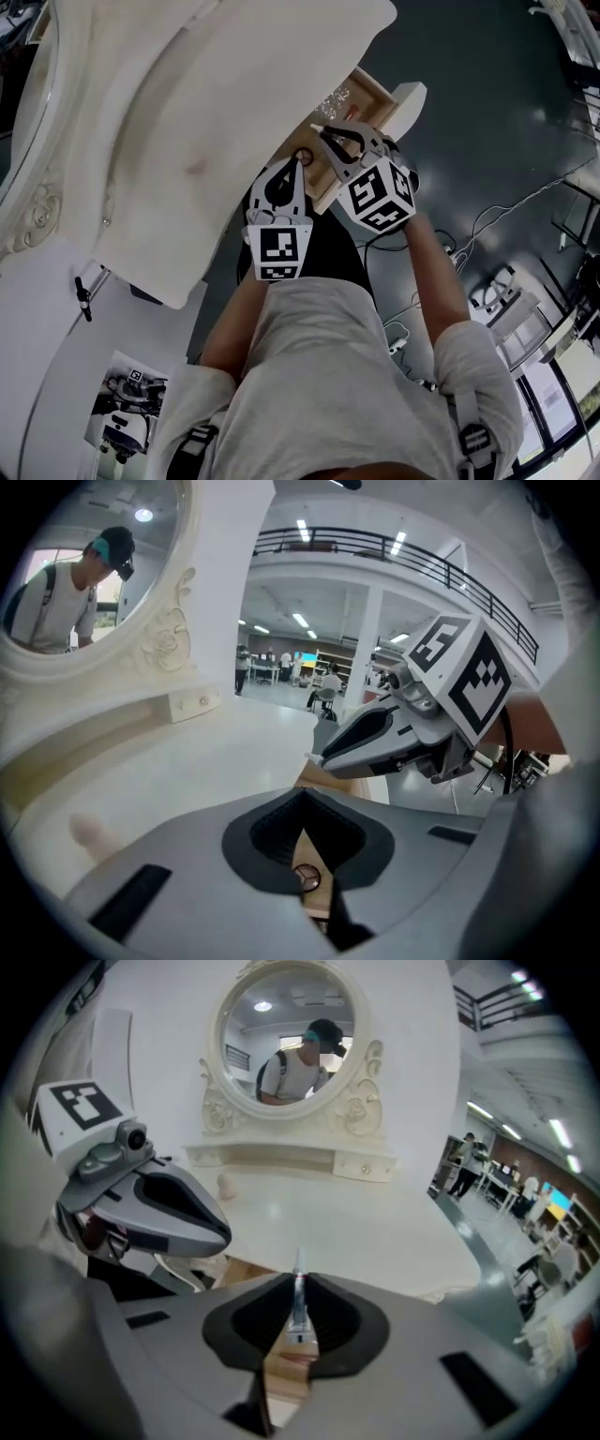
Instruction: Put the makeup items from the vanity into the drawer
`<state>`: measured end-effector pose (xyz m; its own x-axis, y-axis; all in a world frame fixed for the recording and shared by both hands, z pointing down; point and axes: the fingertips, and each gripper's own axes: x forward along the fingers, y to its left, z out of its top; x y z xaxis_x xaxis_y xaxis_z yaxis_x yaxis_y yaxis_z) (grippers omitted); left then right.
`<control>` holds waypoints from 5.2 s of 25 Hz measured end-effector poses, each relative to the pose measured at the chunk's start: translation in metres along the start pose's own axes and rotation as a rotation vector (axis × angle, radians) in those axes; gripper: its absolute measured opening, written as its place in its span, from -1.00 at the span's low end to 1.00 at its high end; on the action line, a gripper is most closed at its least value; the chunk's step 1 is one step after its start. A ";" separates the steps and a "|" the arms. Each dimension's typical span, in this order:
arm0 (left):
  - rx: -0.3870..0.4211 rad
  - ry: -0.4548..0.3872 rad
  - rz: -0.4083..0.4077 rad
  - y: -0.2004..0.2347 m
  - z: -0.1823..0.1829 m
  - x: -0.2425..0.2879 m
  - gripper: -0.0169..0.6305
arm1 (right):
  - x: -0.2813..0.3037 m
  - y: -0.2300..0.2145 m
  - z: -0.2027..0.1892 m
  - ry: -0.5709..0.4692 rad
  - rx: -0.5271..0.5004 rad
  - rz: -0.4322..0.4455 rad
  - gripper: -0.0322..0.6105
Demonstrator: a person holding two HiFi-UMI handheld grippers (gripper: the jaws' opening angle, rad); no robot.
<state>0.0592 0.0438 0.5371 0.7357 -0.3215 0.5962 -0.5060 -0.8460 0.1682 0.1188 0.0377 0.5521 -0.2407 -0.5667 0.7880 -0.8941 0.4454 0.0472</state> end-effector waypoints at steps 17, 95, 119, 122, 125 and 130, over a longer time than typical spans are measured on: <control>-0.066 0.093 -0.008 -0.011 -0.082 0.027 -0.93 | 0.075 0.038 -0.072 0.198 -0.252 0.205 -0.71; -0.298 -0.063 0.533 0.141 -0.016 -0.133 -0.93 | 0.037 0.143 0.161 -0.220 -0.163 0.299 -0.86; -0.394 -0.010 0.569 0.195 -0.058 -0.142 -0.93 | 0.106 0.164 0.168 -0.077 -0.227 0.309 -0.48; -0.400 -0.004 0.567 0.197 -0.062 -0.142 -0.93 | 0.114 0.166 0.166 -0.053 -0.240 0.310 -0.41; -0.407 -0.002 0.566 0.200 -0.065 -0.141 -0.93 | 0.123 0.170 0.162 -0.029 -0.246 0.320 -0.35; -0.411 0.004 0.556 0.199 -0.067 -0.139 -0.93 | 0.133 0.171 0.156 -0.003 -0.252 0.314 -0.34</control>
<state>-0.1746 -0.0514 0.5405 0.3159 -0.6589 0.6827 -0.9379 -0.3258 0.1196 -0.1251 -0.0693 0.5689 -0.4893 -0.3777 0.7861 -0.6559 0.7534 -0.0462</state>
